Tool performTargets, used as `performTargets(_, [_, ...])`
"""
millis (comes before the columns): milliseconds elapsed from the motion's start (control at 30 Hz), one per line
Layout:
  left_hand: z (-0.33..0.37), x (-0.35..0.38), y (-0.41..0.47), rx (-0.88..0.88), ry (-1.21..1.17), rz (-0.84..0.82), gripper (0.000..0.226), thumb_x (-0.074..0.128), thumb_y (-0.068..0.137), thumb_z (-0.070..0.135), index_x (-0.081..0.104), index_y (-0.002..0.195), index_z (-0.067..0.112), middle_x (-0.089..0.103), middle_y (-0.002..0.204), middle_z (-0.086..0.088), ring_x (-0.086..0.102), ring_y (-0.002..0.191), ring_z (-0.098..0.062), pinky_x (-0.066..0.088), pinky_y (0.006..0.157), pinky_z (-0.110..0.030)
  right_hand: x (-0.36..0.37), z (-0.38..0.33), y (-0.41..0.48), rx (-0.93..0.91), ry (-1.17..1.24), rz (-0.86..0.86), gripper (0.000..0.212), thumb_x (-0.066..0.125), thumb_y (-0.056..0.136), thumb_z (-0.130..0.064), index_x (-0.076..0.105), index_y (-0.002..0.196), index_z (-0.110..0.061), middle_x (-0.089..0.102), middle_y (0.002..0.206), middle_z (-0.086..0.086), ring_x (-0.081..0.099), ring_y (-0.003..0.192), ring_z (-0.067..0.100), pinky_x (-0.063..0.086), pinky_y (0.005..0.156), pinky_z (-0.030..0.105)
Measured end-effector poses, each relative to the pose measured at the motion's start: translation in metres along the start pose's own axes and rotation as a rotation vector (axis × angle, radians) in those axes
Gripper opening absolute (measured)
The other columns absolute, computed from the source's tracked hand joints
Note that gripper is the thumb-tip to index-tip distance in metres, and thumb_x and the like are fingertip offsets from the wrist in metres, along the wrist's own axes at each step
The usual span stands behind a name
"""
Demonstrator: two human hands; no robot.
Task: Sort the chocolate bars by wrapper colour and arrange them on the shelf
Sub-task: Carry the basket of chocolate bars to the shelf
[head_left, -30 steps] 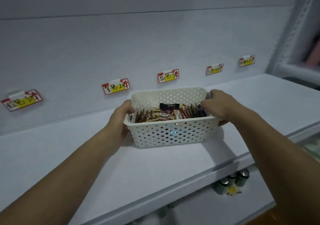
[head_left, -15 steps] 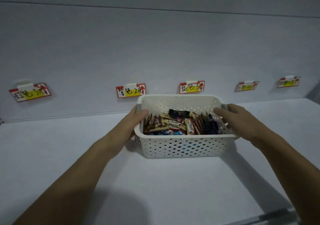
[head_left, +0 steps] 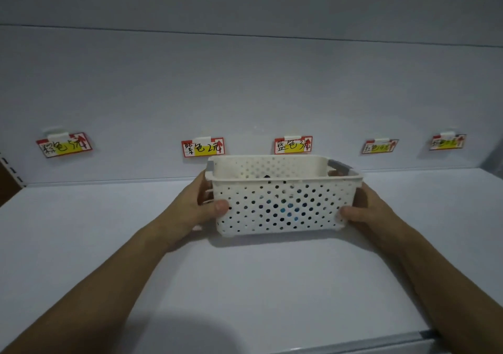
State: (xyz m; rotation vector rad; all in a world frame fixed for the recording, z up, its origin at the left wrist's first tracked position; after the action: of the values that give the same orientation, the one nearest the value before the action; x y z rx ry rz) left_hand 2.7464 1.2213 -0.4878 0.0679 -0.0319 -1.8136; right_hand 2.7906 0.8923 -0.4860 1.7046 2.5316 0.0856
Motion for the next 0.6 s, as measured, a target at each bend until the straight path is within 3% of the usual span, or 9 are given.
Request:
performTargets(67, [0.0, 0.01, 0.001, -0.01, -0.009, 0.058, 0.091, 0.089, 0.05, 0.06, 0.054, 0.13, 0.036, 0.071, 0.124, 0.008, 0.067, 0.115, -0.016, 0.059, 0.085, -0.036, -0.01, 0.003, 0.001, -0.04, 0.06, 0.068, 0.097, 0.092, 0.057, -0.037, 0.047, 0.142, -0.023, 0.063, 0.133, 0.013, 0.059, 0.125, 0.036, 0.053, 0.097, 0.053])
performTargets(167, [0.002, 0.024, 0.001, -0.038, -0.03, 0.135, 0.085, 0.077, 0.059, 0.069, 0.056, 0.129, 0.026, 0.073, 0.121, 0.001, 0.069, 0.113, -0.024, 0.053, 0.099, -0.052, -0.017, 0.008, 0.001, -0.086, 0.069, 0.088, 0.089, 0.089, 0.062, -0.041, 0.048, 0.139, -0.021, 0.061, 0.136, 0.013, 0.058, 0.126, 0.035, 0.045, 0.105, 0.06])
performTargets(233, [0.006, 0.026, 0.0, -0.055, -0.027, 0.172, 0.088, 0.072, 0.061, 0.075, 0.058, 0.13, 0.023, 0.072, 0.122, -0.001, 0.068, 0.114, -0.027, 0.048, 0.105, -0.055, -0.016, 0.007, -0.002, -0.091, 0.028, 0.065, 0.096, 0.094, 0.055, -0.037, 0.047, 0.138, -0.028, 0.061, 0.137, 0.007, 0.058, 0.127, 0.03, 0.049, 0.102, 0.054])
performTargets(333, [0.011, 0.023, 0.001, -0.096, 0.0, 0.184, 0.099, 0.068, 0.051, 0.091, 0.064, 0.127, 0.027, 0.072, 0.123, 0.0, 0.067, 0.116, -0.026, 0.045, 0.109, -0.053, -0.014, 0.006, -0.003, -0.107, -0.081, 0.038, 0.094, 0.09, 0.055, -0.017, 0.046, 0.136, -0.034, 0.061, 0.135, 0.0, 0.06, 0.124, 0.024, 0.057, 0.088, 0.046])
performTargets(500, [0.017, 0.027, 0.001, -0.128, 0.007, 0.226, 0.063, 0.041, 0.07, 0.091, 0.074, 0.104, 0.051, 0.074, 0.119, 0.006, 0.069, 0.113, -0.024, 0.045, 0.108, -0.054, -0.007, 0.001, -0.005, -0.204, -0.124, 0.171, 0.073, 0.082, 0.064, -0.012, 0.053, 0.129, -0.028, 0.064, 0.129, -0.007, 0.064, 0.116, 0.018, 0.058, 0.081, 0.032])
performTargets(600, [0.015, 0.025, -0.002, -0.121, 0.055, 0.195, 0.083, 0.032, 0.066, 0.1, 0.067, 0.119, 0.047, 0.073, 0.122, 0.004, 0.068, 0.113, -0.025, 0.046, 0.107, -0.052, -0.004, 0.001, -0.006, -0.24, -0.132, 0.174, 0.067, 0.079, 0.069, -0.012, 0.053, 0.13, -0.026, 0.063, 0.132, -0.006, 0.061, 0.121, 0.016, 0.057, 0.082, 0.031])
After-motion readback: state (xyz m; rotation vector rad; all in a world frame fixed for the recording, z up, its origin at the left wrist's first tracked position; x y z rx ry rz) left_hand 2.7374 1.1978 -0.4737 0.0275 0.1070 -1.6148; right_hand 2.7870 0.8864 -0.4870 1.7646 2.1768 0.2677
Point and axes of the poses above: each hand's wrist, its own y-axis towards the middle knuckle, its own x-axis out of the palm, z = x × y, the point moved 4 cm from there along y, towards the middle knuckle
